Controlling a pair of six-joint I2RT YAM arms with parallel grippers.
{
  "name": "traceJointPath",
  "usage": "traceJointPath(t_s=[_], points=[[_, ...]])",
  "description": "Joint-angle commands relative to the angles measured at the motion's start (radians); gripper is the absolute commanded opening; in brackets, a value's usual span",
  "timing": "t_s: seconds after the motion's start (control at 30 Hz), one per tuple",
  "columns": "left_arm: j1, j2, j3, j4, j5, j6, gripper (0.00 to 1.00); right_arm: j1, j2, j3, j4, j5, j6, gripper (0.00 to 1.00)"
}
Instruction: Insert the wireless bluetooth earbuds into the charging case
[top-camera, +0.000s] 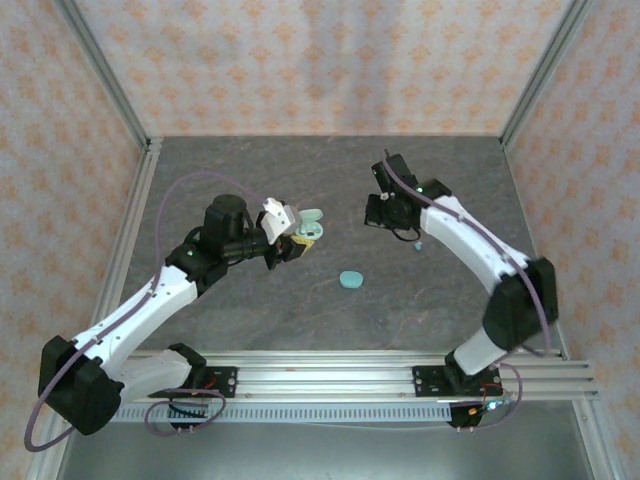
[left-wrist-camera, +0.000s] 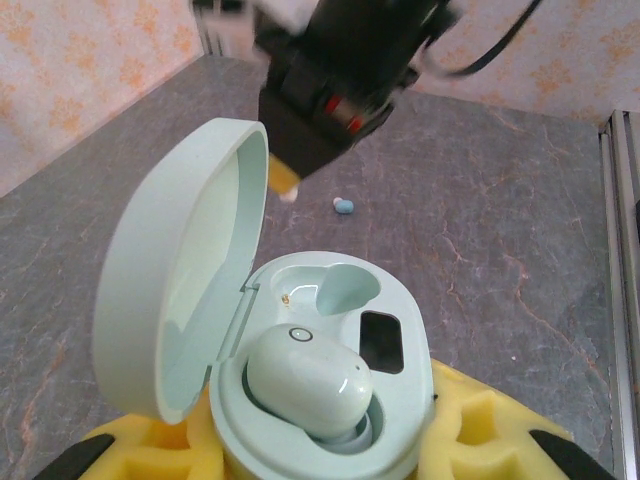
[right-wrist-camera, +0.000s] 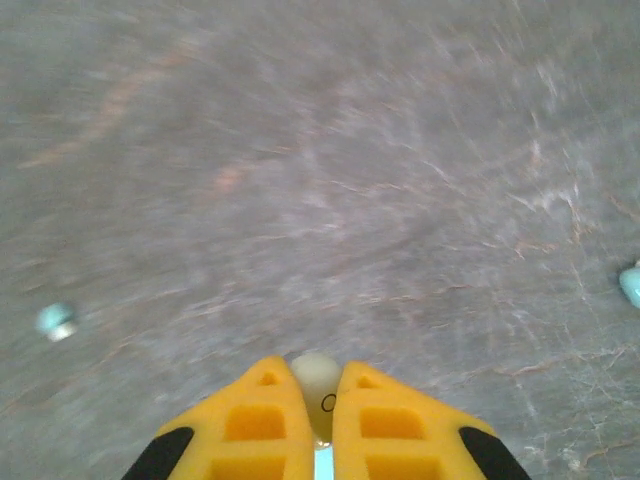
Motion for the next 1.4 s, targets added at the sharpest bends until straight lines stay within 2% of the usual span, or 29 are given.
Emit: traceJointPath(t_s=[0.0,0.23,0.43,0.67,1.37], points=[[-0.003,-0.031,0.014,0.028,0.006,-0.006,0.09,0.087,-0.135,0.01,0.019,0.087,-0.089,0.01],[-0.003,-0.025,0.017,0.052,0.023,-0.034,0.09,0.266,-0.288,0.01,0.12,0.144,-0.196,0.0],[-0.003,-0.025,0.023,0.051,0.029,-0.048,0.09,0.332,-0.295,0.007,0.179,0.119,-0.246,0.0],[-0.002,-0.033,0.021,0.058,0.035,-0.067,0.09,0.352,-0.249,0.018,0.227,0.034,-0.297,0.01],[-0.003,-0.038,0.031,0.052,0.046,-0.074,0.09,0.363,-0.189,-0.001,0.199,-0.023,-0.408,0.01]])
